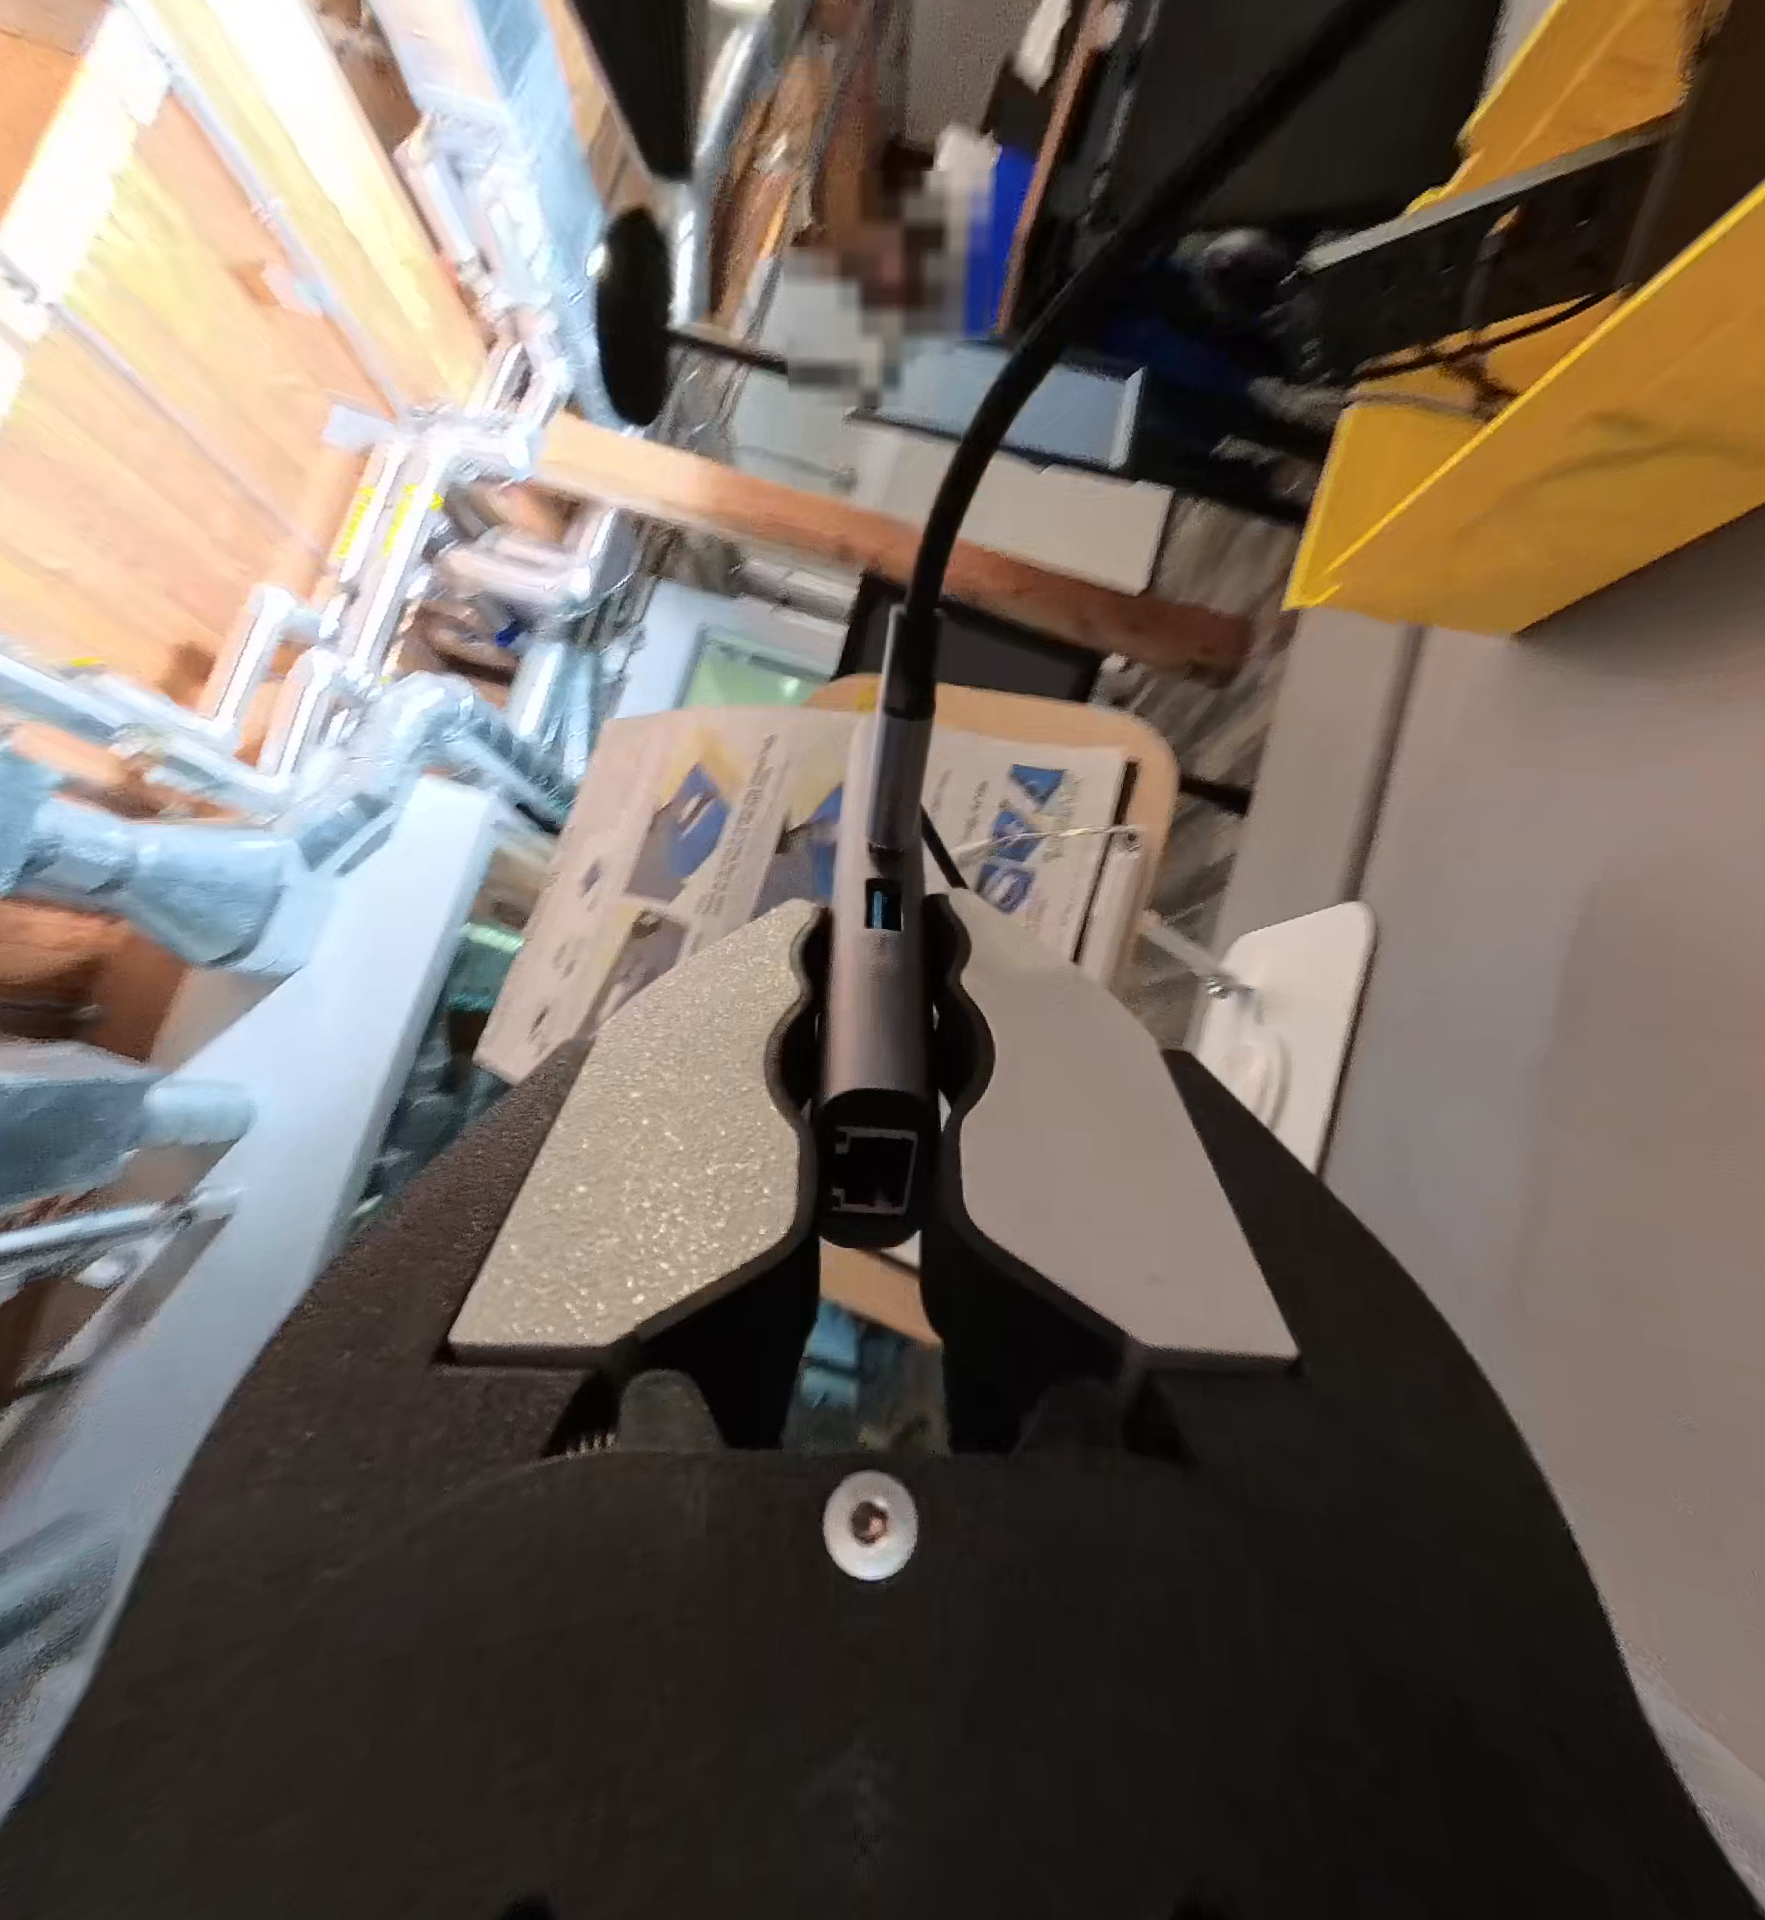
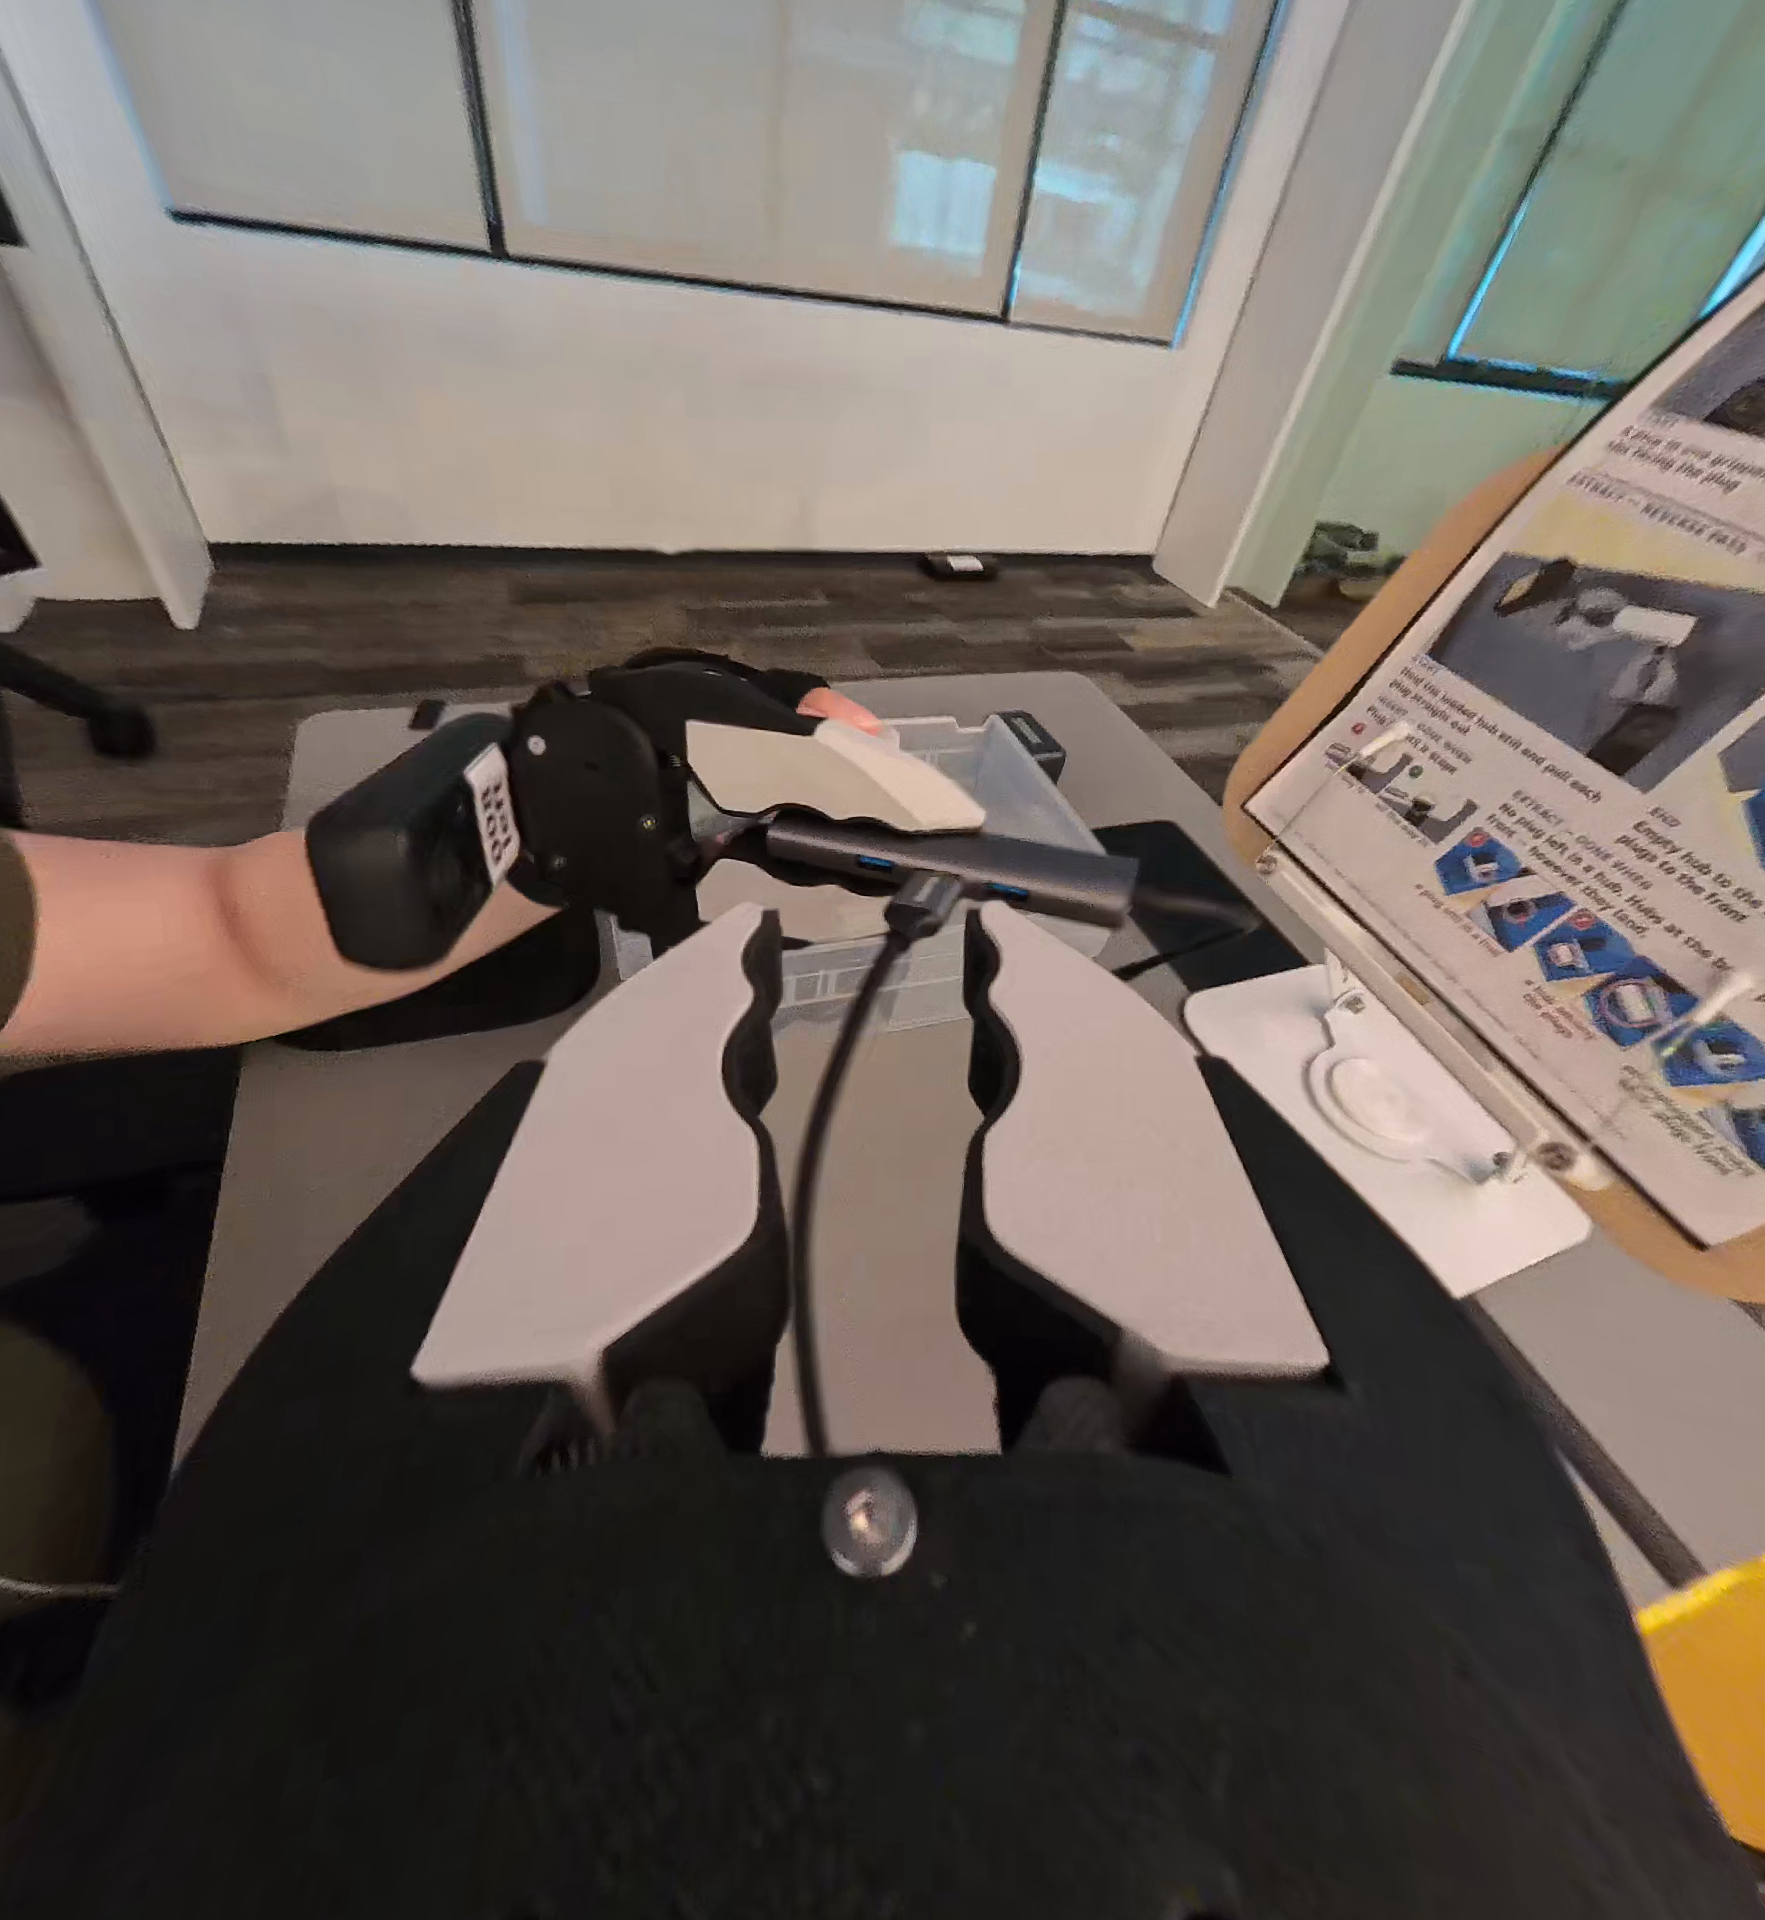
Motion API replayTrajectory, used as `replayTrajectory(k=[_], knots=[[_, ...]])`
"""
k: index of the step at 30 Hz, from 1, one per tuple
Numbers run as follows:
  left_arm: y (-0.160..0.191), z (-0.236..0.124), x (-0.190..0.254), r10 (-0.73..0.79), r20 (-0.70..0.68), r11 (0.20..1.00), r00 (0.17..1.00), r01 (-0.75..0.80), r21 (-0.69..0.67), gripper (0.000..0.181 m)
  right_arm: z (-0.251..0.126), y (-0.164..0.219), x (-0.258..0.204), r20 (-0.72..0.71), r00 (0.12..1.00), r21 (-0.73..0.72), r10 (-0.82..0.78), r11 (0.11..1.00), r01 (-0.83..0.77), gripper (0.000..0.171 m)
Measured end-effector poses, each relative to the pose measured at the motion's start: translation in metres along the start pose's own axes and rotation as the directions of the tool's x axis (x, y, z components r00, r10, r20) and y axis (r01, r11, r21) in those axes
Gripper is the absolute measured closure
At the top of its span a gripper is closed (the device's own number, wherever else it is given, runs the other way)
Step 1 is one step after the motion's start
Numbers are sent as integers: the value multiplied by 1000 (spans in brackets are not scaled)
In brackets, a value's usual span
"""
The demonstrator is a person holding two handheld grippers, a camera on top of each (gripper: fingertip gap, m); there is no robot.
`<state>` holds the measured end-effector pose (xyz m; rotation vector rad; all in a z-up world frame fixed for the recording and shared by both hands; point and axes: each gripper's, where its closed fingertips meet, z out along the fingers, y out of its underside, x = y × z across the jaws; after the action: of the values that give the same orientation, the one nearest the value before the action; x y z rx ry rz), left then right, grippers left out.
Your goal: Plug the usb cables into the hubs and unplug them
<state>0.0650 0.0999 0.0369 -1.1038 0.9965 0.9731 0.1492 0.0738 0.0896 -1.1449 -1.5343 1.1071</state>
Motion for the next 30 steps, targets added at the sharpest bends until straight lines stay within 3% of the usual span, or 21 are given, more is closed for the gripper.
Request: replayTrajectory(k=[4, 7, 10, 13, 17, 21, 24, 27, 30], knots=[[-11, -8, 11, -24, -116, 992, 993, 37, 117, 165, -23, 14, 42, -109, 983, 16, -145, 989, 148, 137], [-23, -15, 11, -83, -182, 977, 980, 116, 177, 165, -2, 32, 37, -45, 947, 31, -318, 947, 320, 134], [-35, -22, 10, -94, -219, 964, 971, 144, 222, 164, 23, 46, 21, -44, 850, -19, -525, 851, 525, 135], [-44, -26, 14, -101, -273, 956, 957, 170, 240, 164, 39, 54, 8, -34, 773, -61, -633, 773, 631, 130], [-45, -29, 29, -142, -407, 945, 903, 245, 215, 165, 49, 63, 2, -8, 734, -73, -679, 733, 677, 150], [-39, -23, 26, -300, -453, 906, 840, 400, 140, 158, 47, 67, 7, 8, 736, -156, -677, 726, 669, 152], [-17, -18, 7, -368, -360, 906, 858, 418, 70, 155, 24, 59, 34, -78, 751, -225, -656, 745, 628, 153], [12, -18, -10, -415, -291, 904, 862, 427, -24, 157, -30, 52, 93, -291, 804, -290, -518, 849, 442, 153], [29, -21, -19, -430, -252, 902, 867, 426, -73, 160, -96, 68, 156, -527, 800, -301, -287, 943, 140, 153]])
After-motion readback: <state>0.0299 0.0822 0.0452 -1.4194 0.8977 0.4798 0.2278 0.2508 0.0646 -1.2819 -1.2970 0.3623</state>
